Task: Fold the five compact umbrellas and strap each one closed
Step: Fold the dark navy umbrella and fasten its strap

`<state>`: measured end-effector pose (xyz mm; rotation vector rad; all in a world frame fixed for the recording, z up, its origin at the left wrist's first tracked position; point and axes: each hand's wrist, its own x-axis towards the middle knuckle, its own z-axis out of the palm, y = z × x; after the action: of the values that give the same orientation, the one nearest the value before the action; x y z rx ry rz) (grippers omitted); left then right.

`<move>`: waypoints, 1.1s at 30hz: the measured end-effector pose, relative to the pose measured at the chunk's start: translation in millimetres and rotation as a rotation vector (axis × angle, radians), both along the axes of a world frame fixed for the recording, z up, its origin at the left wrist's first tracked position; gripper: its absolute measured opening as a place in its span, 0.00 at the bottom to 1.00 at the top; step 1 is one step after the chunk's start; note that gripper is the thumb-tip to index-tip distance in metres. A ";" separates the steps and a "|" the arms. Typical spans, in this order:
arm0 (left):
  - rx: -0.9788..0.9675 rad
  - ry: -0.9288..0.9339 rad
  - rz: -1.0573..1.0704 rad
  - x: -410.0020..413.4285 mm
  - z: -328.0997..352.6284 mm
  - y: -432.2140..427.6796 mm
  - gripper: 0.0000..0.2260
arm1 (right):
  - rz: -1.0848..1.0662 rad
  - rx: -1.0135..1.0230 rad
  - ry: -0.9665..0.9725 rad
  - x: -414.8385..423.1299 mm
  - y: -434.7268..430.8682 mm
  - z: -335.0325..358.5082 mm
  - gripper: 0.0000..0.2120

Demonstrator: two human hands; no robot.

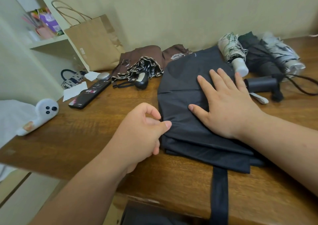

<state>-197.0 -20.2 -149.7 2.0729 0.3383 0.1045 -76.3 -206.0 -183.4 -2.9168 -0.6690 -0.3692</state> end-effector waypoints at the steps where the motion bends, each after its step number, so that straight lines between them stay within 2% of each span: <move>1: 0.004 0.002 -0.002 -1.2 0.2 0.2 0.09 | -0.001 0.001 -0.001 -0.2 0.0 0.0 0.45; 4: 0.102 0.021 -0.024 -5.5 3.4 1.2 0.10 | 0.000 0.006 0.001 -0.4 -0.2 0.1 0.45; 9: 0.502 0.016 -0.109 -12.2 0.5 -1.4 0.11 | 0.002 0.000 0.007 -0.8 0.2 0.1 0.45; 11: 0.721 -0.033 -0.152 -13.9 3.8 -1.6 0.13 | 0.007 0.011 0.010 -1.7 0.6 0.6 0.45; 14: 1.055 -0.174 -0.397 -8.3 8.8 3.7 0.20 | 0.010 0.005 0.017 -3.0 0.1 1.8 0.45; 16: 1.224 -0.133 -0.570 -1.9 8.7 3.8 0.21 | 0.029 0.000 0.005 -4.9 -0.5 4.2 0.43; 20: 1.246 0.121 -0.681 -0.3 5.1 13.7 0.25 | 0.119 0.002 -0.063 -15.0 0.0 8.7 0.41; 24: 1.102 0.195 -0.776 -3.8 10.2 27.9 0.29 | 0.143 -0.045 0.085 -24.7 4.1 11.9 0.42; 27: 1.091 0.146 -0.855 -7.0 6.7 32.7 0.33 | 0.106 -0.073 0.108 -28.7 4.5 15.7 0.46; 31: 1.059 -0.010 -0.873 -8.5 -16.9 51.7 0.39 | 0.125 -0.147 0.112 -41.7 1.2 19.5 0.52; 33: 1.186 -0.040 -0.908 -6.7 -24.2 59.7 0.40 | 0.145 -0.154 0.132 -46.4 2.8 20.2 0.55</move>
<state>-203.8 39.5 -173.9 3.1483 -0.9362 -0.2728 -122.6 -203.2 -163.2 -2.9769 -0.9192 -0.1120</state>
